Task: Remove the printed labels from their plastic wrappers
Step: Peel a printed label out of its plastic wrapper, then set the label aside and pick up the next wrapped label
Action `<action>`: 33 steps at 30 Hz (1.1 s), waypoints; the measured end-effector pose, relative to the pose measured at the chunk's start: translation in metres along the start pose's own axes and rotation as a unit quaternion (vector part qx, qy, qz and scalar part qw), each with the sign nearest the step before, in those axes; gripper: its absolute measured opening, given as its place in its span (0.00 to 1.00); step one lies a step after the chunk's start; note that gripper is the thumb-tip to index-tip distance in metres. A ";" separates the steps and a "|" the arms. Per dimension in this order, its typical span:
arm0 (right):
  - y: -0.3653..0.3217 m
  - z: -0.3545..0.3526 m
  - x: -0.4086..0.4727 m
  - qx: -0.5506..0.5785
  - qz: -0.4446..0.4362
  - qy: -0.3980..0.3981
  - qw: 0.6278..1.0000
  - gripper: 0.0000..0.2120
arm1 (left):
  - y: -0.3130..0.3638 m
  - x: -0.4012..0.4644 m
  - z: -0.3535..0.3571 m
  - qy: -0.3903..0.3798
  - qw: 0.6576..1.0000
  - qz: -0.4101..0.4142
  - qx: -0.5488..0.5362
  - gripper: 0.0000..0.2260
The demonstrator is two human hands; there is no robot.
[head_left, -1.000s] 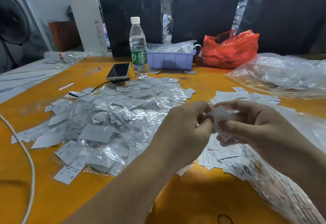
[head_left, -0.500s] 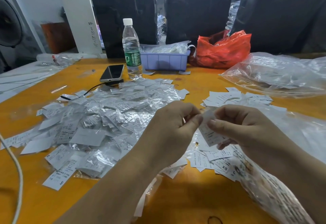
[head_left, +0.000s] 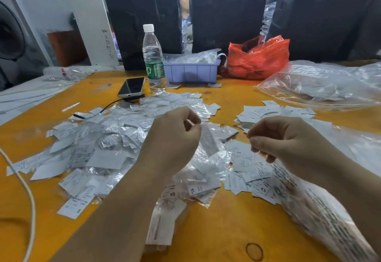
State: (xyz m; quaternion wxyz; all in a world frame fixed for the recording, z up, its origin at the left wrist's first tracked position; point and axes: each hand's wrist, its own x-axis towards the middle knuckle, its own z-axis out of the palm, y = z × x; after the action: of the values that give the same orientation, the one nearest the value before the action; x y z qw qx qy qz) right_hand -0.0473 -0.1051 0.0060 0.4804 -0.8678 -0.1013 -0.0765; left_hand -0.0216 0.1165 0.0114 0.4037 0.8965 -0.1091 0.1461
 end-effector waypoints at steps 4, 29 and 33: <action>0.002 0.005 -0.003 -0.100 -0.002 -0.008 0.995 0.05 | -0.009 0.008 -0.005 0.044 0.989 -0.074 0.117 0.06; 0.003 0.009 -0.001 -0.116 -0.078 -0.017 0.990 0.07 | 0.003 -0.011 0.027 -0.185 0.964 0.146 0.122 0.15; 0.002 0.008 -0.002 -0.039 -0.098 -0.018 0.994 0.01 | 0.005 -0.011 0.029 -0.189 0.974 0.122 0.040 0.08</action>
State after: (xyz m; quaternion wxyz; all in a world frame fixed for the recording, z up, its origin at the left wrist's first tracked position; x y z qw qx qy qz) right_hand -0.0486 -0.0997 0.0000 0.4345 -0.8730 -0.1915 -0.1113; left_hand -0.0284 0.0918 -0.0075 0.3187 0.9033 -0.2860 0.0267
